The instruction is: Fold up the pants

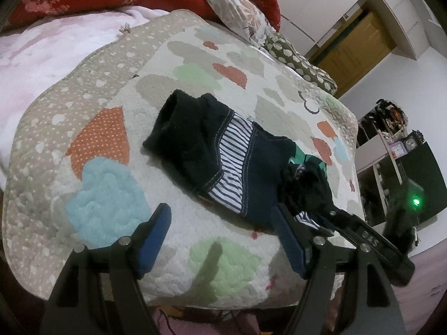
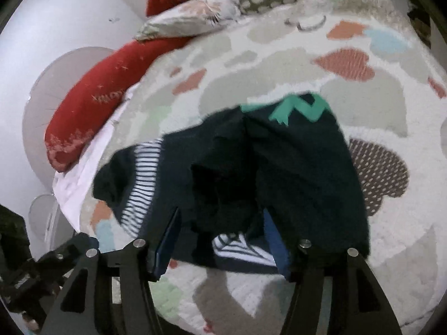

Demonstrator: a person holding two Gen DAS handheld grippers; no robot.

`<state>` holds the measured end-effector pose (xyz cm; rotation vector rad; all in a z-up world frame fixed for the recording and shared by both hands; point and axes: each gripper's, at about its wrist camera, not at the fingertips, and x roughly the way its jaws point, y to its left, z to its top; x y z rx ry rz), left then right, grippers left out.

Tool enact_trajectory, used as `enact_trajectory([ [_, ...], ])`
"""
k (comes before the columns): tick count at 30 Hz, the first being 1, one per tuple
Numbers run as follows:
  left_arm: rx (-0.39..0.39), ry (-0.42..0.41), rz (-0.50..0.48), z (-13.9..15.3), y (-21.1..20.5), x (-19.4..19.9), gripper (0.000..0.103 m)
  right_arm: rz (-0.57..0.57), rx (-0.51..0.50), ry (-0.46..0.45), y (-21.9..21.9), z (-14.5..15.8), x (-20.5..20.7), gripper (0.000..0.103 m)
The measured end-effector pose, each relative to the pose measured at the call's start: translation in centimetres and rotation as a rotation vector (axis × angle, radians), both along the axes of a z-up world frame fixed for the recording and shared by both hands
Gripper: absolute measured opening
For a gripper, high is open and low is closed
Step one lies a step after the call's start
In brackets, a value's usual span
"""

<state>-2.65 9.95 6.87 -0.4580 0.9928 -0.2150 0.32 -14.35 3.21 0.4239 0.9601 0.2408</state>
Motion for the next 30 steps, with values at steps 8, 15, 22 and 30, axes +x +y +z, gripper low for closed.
enact_trajectory([
  [8, 0.032, -0.025, 0.005, 1.6, -0.7, -2.3, 0.074, -0.016, -0.06, -0.074, 0.4, 1.7, -4.0, 0.065],
  [15, 0.036, -0.036, 0.035, 1.8, 0.2, -2.8, 0.08, -0.011, -0.08, -0.061, 0.2, 1.8, -6.4, 0.068],
  [22, -0.018, 0.013, 0.134, -0.6, 4.1, -2.2, 0.08, 0.029, -0.116, -0.036, 1.6, 1.7, -5.2, 0.068],
  [30, -0.093, 0.035, 0.197, -3.1, 7.9, -2.2, 0.08, 0.261, -0.184, 0.024, 8.2, 3.1, 1.7, 0.068],
])
